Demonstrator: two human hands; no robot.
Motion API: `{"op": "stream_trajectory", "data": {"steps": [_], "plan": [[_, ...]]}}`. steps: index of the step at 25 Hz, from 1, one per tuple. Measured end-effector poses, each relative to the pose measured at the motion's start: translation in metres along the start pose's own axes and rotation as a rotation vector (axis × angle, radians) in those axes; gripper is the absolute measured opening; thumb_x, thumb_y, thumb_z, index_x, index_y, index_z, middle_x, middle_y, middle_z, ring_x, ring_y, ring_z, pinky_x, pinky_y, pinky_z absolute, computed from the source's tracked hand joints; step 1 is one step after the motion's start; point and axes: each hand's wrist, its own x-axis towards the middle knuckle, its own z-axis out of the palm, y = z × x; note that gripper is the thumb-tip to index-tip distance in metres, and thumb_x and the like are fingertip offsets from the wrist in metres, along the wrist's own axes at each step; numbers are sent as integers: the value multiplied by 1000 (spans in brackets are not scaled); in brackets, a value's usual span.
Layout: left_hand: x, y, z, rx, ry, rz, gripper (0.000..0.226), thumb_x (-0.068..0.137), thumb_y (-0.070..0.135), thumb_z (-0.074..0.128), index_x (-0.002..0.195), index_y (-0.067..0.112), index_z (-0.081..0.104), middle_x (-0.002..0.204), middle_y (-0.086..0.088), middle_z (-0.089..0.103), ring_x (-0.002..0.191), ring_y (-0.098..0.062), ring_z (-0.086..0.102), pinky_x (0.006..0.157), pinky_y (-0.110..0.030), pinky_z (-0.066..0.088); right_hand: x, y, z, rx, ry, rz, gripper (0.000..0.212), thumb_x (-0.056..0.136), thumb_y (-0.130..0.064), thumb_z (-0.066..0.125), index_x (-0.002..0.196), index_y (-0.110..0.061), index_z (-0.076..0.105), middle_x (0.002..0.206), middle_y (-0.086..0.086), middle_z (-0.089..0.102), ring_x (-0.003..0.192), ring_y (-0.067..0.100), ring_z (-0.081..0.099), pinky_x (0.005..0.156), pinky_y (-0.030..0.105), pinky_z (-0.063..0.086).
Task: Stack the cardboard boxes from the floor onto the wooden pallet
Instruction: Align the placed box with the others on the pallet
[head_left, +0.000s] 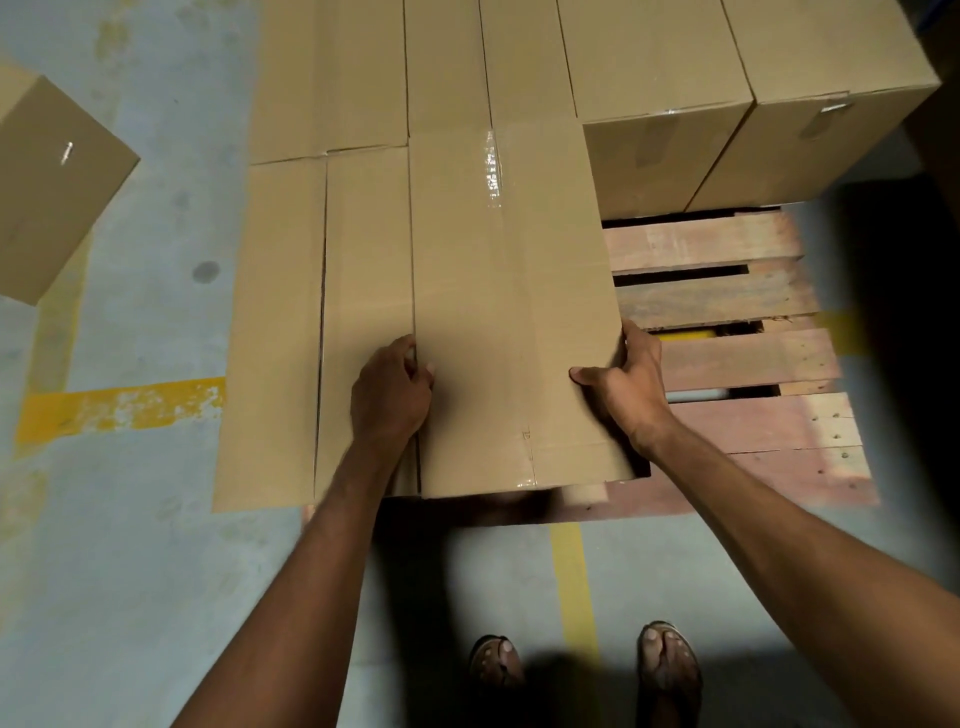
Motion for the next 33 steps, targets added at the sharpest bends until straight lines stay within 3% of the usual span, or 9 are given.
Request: {"op": "stream_trajectory", "data": {"steps": [4, 8, 11, 14, 17, 19, 23, 30, 33], "plan": [[2, -12, 16, 30, -22, 96, 40, 96, 20, 67, 137, 18, 63, 128, -10, 60, 118, -29, 59, 100, -36, 49, 3, 15, 9, -208, -58, -55, 85, 83, -28, 81, 153, -26, 33, 153, 4, 38, 138, 23, 40, 119, 46, 35], [-14, -31, 21, 114, -23, 99, 51, 95, 26, 69, 145, 21, 56, 139, -13, 50, 127, -34, 46, 104, -48, 45, -30, 20, 16, -544, 57, -235, 94, 90, -50, 70, 163, -23, 19, 167, 9, 20, 150, 33, 22, 122, 51, 27], [-31, -48, 26, 109, -69, 187, 53, 97, 20, 67, 148, 12, 54, 153, -18, 45, 139, -39, 41, 114, -48, 39, -52, 26, 29, -955, -181, -358, 91, 94, -73, 44, 164, -36, 0, 172, 9, -14, 157, 34, -10, 124, 61, 6], [-45, -58, 19, 66, -231, 277, 61, 98, 17, 68, 154, 15, 44, 166, -11, 28, 155, -31, 21, 126, -43, 22, -54, 15, 28, -1069, -347, -278, 95, 91, -84, 30, 162, -39, -13, 167, 8, -31, 154, 33, -28, 122, 67, -3], [-64, -64, 3, 89, -478, 274, 97, 82, 34, 84, 161, 27, 28, 170, 3, 10, 158, -19, 0, 126, -37, 10, -68, -4, 33, -1060, -489, -342, 117, 77, -91, 49, 161, -39, -13, 168, 14, -24, 155, 33, -25, 123, 63, -3], [-70, -66, -2, 230, -473, 322, 109, 77, 31, 88, 163, 31, 21, 172, 6, 3, 159, -21, -2, 127, -41, 15, -79, -6, 49, -1186, -548, -442, 125, 76, -81, 64, 160, -38, -19, 167, 18, -25, 154, 37, -25, 123, 66, 1], [-74, -72, 3, 294, -367, 363, 97, 86, 24, 81, 162, 34, 22, 171, 10, 4, 159, -19, 1, 126, -38, 22, -82, 5, 67, -1265, -435, -488, 118, 83, -70, 65, 160, -37, -17, 168, 21, -22, 154, 42, -21, 122, 69, 7], [-78, -74, 4, 297, -413, 367, 95, 88, 19, 78, 163, 28, 20, 172, 4, 5, 159, -25, 4, 126, -42, 24, -80, 0, 68, -1276, -515, -416, 118, 83, -64, 71, 161, -37, -14, 168, 17, -22, 155, 39, -19, 123, 64, 9], [-96, -56, -16, 125, -347, 230, 93, 86, 20, 81, 162, 28, 27, 170, 3, 20, 156, -21, 19, 122, -29, 19, -90, -31, 52, -922, -505, -327, 103, 82, -41, 81, 162, -31, 17, 170, 9, 14, 155, 33, 18, 123, 47, 27]]}}
